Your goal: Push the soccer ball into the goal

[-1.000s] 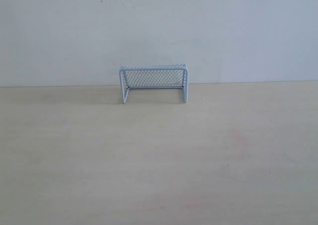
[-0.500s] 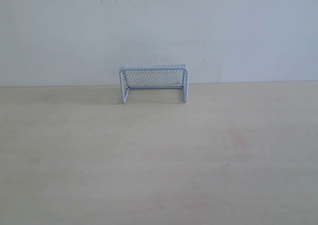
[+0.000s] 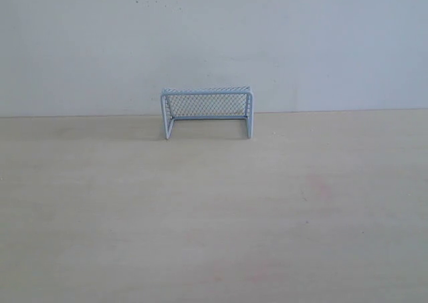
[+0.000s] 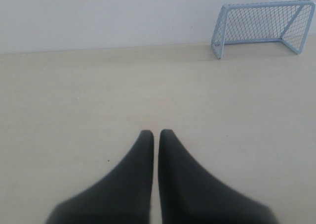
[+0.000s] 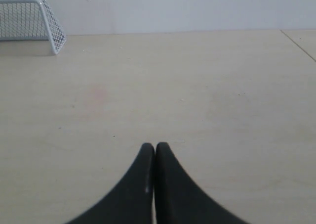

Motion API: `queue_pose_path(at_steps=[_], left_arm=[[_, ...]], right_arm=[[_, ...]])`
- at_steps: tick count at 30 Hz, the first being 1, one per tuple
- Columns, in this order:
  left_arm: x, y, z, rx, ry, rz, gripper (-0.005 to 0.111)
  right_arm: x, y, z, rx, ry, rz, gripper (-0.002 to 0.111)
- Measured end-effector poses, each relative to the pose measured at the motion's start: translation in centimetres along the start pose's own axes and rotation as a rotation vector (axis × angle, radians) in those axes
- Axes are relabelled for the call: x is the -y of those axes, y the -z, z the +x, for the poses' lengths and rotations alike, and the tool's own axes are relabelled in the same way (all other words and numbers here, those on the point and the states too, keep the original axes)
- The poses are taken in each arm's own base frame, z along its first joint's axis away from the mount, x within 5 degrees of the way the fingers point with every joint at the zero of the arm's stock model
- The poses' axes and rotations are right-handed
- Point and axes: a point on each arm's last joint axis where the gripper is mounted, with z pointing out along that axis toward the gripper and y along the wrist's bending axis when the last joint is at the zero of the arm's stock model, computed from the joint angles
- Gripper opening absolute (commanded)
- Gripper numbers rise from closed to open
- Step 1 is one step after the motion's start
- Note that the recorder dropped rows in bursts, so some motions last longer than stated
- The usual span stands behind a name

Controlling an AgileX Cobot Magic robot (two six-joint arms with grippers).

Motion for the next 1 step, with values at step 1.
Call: queue_pose_path(at_steps=[1], left_arm=[[0.0, 0.0, 0.0, 0.0, 0.0, 0.0, 0.004]], right_arm=[[0.0, 0.0, 0.0, 0.0, 0.0, 0.0, 0.0]])
